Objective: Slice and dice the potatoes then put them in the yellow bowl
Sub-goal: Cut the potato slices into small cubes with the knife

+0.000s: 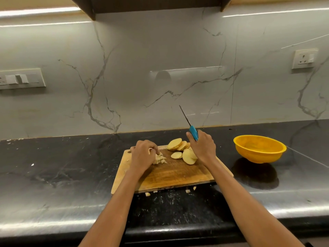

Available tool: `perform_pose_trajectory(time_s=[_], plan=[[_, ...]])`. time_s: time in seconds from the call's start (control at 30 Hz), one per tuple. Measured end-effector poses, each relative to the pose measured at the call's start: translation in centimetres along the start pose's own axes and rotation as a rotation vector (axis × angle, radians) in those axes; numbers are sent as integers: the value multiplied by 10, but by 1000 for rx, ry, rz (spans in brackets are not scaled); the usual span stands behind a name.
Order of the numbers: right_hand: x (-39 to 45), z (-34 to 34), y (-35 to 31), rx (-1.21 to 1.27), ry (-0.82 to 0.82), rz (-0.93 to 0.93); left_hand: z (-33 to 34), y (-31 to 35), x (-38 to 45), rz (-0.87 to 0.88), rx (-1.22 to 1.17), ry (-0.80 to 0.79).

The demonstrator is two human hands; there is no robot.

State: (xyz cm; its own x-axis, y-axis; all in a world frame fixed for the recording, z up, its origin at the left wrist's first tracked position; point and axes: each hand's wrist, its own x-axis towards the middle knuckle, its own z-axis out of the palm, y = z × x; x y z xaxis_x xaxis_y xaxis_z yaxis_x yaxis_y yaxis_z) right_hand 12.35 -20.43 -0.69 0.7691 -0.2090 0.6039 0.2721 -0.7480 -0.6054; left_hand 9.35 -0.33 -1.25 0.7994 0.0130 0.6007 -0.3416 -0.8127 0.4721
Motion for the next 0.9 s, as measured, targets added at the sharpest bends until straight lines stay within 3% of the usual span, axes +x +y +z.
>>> perform_pose_trajectory(time_s=[0.13, 0.2, 0.33, 0.5, 0.6, 0.7, 0.8, 0.9], plan=[[-2, -1, 0, -6, -10, 3, 6, 4, -3, 45, 11, -275], [-3, 0, 1, -16, -15, -1, 7, 3, -6, 31, 108, -292], [-3, 0, 1, -11, -16, 0, 5, -1, -3, -11, 294, -121], [-3, 1, 1, -7, -27, 2, 7, -1, 0, -50, 227, 160], [-2, 1, 0, -7, -32, 8, 16, 6, 4, -89, 364, 184], [-2, 1, 1, -9, -27, 19, 33, 17, 9, -39, 286, 53], [-2, 2, 1, -6, -25, 18, 50, 34, 10, -14, 96, -221], [-3, 3, 1, -14, -32, 11, 55, 40, 12, -28, 98, -310]])
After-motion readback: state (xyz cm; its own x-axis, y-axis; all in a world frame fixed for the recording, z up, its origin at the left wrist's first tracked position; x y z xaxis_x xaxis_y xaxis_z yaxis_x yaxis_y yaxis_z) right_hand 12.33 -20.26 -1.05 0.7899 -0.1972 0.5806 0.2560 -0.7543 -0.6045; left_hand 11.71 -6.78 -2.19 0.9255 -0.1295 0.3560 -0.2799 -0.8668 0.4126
